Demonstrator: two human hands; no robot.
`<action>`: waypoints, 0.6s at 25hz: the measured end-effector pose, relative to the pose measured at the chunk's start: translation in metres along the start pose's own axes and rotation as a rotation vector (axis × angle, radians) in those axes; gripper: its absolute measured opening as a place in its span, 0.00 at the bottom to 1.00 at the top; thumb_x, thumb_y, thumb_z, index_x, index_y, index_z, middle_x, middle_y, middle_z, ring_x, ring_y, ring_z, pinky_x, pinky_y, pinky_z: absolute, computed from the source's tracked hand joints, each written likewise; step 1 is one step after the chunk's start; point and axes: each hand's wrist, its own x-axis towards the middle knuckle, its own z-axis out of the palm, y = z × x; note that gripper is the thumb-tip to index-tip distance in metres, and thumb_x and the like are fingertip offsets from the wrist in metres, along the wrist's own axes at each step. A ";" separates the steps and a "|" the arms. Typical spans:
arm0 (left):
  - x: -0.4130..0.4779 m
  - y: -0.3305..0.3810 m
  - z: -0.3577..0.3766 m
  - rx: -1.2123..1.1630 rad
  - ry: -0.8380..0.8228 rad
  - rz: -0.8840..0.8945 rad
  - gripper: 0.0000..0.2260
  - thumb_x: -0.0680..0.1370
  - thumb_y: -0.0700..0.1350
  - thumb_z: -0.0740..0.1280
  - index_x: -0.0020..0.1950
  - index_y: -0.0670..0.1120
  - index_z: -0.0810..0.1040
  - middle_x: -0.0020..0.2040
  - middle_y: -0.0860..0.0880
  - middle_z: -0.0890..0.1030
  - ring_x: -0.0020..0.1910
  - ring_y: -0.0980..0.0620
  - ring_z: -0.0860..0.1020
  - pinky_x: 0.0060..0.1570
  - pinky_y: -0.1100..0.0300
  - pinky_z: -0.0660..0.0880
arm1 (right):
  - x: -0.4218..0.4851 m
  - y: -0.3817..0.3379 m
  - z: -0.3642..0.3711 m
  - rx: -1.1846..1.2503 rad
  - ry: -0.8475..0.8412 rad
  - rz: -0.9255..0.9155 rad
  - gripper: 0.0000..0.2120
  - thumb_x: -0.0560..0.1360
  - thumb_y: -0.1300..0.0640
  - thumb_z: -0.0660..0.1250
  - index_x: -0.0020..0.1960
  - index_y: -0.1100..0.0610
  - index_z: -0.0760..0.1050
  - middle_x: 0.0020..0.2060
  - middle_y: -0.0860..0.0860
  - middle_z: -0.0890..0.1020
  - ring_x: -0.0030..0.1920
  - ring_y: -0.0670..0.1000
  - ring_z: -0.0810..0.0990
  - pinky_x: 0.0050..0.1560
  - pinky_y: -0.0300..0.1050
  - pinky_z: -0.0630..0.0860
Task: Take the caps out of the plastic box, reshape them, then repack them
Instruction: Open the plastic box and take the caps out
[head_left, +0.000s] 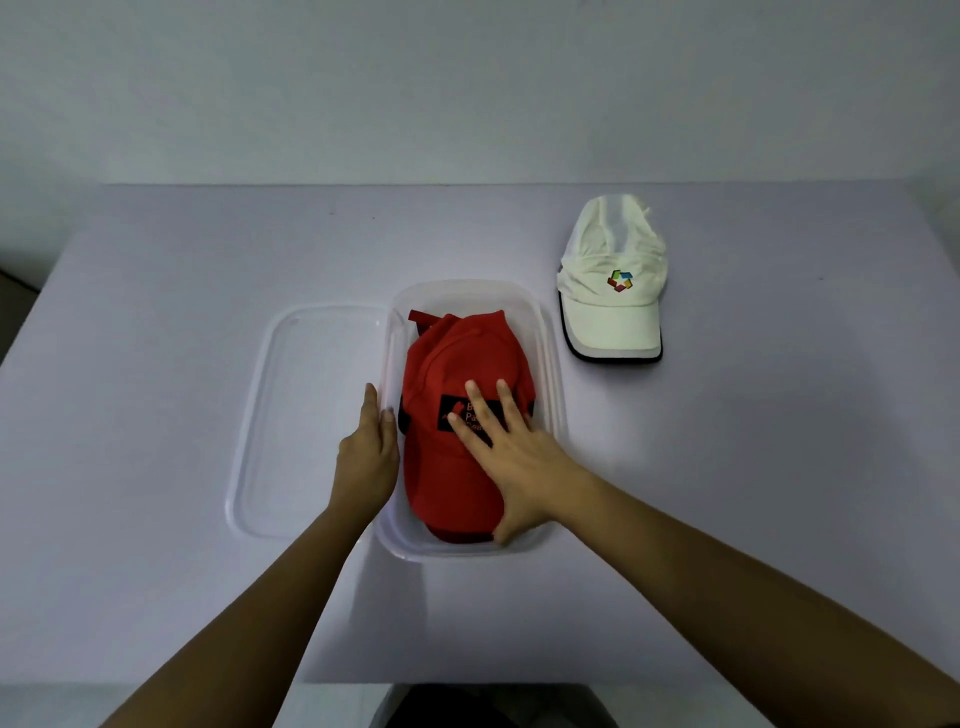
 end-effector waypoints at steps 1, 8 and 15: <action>0.000 0.000 0.000 0.000 -0.009 -0.010 0.23 0.83 0.49 0.50 0.78 0.48 0.50 0.61 0.35 0.77 0.56 0.36 0.77 0.54 0.52 0.71 | -0.001 -0.004 -0.005 0.044 -0.044 0.011 0.62 0.62 0.43 0.75 0.75 0.52 0.31 0.72 0.54 0.27 0.71 0.66 0.27 0.68 0.66 0.62; -0.009 0.024 -0.016 -0.004 0.036 0.044 0.24 0.83 0.50 0.50 0.77 0.41 0.52 0.76 0.41 0.61 0.74 0.44 0.60 0.71 0.54 0.57 | -0.029 -0.016 -0.052 0.302 0.202 0.112 0.34 0.76 0.68 0.54 0.77 0.57 0.42 0.77 0.53 0.45 0.76 0.61 0.45 0.72 0.58 0.61; -0.056 0.124 -0.049 -0.935 -0.097 -0.250 0.18 0.81 0.54 0.54 0.56 0.45 0.79 0.49 0.46 0.84 0.48 0.48 0.82 0.48 0.53 0.78 | -0.093 -0.032 -0.067 0.148 0.655 0.023 0.28 0.73 0.57 0.55 0.73 0.59 0.59 0.72 0.61 0.64 0.70 0.68 0.63 0.55 0.66 0.74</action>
